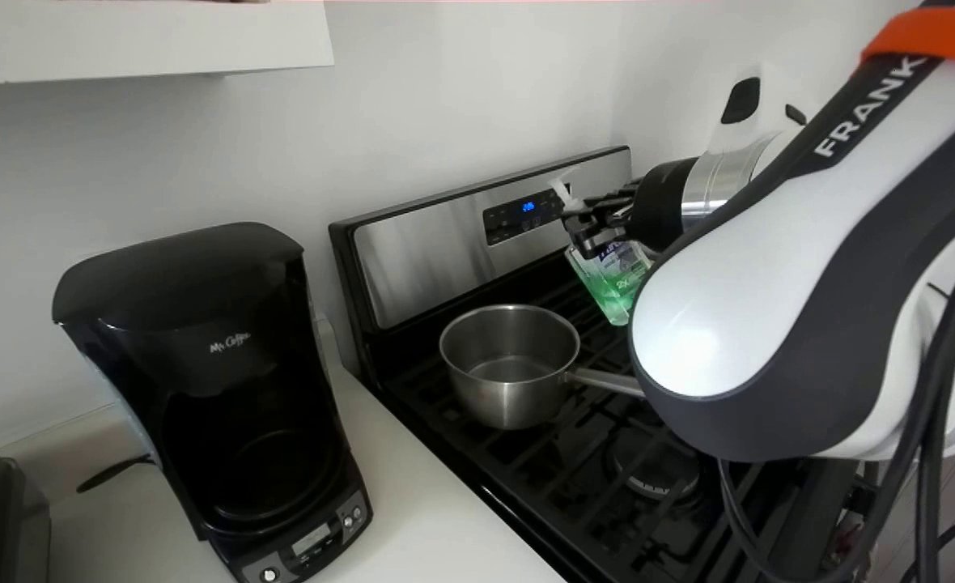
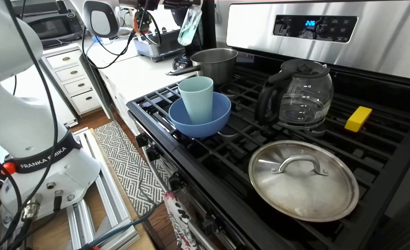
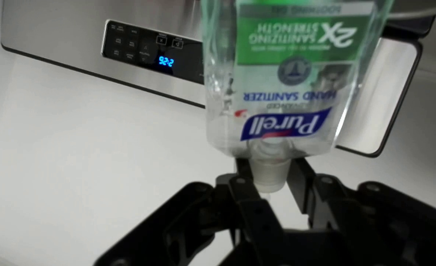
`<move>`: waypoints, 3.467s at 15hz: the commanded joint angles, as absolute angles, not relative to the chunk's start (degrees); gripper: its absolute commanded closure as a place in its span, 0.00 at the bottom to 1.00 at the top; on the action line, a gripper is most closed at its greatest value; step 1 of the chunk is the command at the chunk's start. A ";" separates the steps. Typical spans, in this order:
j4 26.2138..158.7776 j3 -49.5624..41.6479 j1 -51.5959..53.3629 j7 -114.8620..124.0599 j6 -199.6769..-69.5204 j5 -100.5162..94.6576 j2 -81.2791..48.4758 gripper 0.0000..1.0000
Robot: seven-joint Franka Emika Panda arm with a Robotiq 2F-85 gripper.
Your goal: Put the bottle in the pot
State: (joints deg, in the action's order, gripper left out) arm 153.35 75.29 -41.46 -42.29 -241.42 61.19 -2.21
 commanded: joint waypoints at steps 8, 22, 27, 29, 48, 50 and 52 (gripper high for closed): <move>140.37 55.16 -17.15 -63.09 -244.27 59.74 -25.61 0.92; 122.80 13.00 24.04 -51.45 -242.73 59.01 -26.12 0.92; 121.60 7.04 23.23 -45.89 -243.57 56.46 -29.68 0.92; 121.28 6.45 22.99 -44.28 -242.71 55.37 -31.68 0.92; 126.72 -0.71 36.32 -50.42 -241.89 69.30 -11.77 0.00; 128.73 -1.21 37.12 -51.63 -241.87 71.71 -5.92 0.00; 125.72 -0.50 35.67 -50.12 -241.85 69.16 -9.38 0.00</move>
